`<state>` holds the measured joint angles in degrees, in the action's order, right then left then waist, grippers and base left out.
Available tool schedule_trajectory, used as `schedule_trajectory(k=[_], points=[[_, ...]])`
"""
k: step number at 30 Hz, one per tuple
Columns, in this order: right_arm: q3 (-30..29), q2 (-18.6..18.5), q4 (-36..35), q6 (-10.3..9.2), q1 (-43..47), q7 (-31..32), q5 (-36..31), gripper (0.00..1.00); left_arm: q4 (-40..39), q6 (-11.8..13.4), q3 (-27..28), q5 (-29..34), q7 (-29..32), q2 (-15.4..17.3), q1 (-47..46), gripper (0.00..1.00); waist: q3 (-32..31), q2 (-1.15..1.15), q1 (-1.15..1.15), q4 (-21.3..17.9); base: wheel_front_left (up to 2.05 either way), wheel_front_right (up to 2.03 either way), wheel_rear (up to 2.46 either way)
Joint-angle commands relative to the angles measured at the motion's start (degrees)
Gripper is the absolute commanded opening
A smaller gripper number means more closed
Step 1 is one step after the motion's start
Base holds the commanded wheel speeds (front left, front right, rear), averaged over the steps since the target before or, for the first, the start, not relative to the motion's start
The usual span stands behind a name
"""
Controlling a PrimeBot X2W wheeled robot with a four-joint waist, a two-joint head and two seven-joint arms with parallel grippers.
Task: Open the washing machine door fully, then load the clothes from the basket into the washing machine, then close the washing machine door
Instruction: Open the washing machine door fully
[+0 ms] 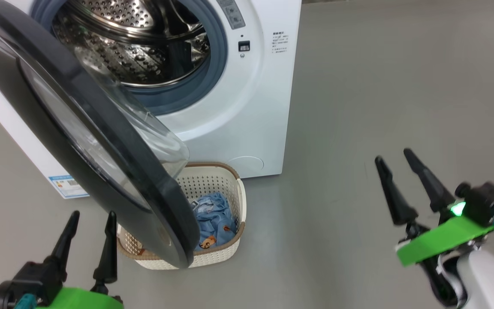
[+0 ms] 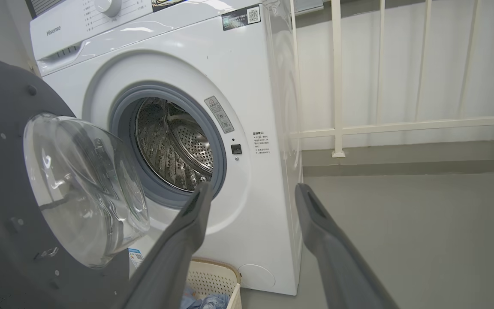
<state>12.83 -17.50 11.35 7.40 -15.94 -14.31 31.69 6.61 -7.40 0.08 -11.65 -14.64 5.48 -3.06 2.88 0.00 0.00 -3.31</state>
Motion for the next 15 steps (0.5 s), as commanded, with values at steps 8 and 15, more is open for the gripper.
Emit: schedule_trajectory(k=[8, 15], points=[[-6.45, 5.75, -5.43, 0.09, 9.08, -0.68, -15.07, 1.00, -2.67, 0.37, 3.50, 1.91, -0.36, -0.77, 2.71, 1.00, -1.54, 0.00, 0.00, -0.07, 0.00, 0.00, 0.00], [-11.54, 9.26, -7.28, 0.09, 12.87, -0.68, -19.90, 1.00, -2.84, 0.58, 4.20, 2.24, -0.36, -1.45, 3.66, 1.00, -1.67, 0.00, 0.00, 0.05, 0.00, 0.00, 0.00]])
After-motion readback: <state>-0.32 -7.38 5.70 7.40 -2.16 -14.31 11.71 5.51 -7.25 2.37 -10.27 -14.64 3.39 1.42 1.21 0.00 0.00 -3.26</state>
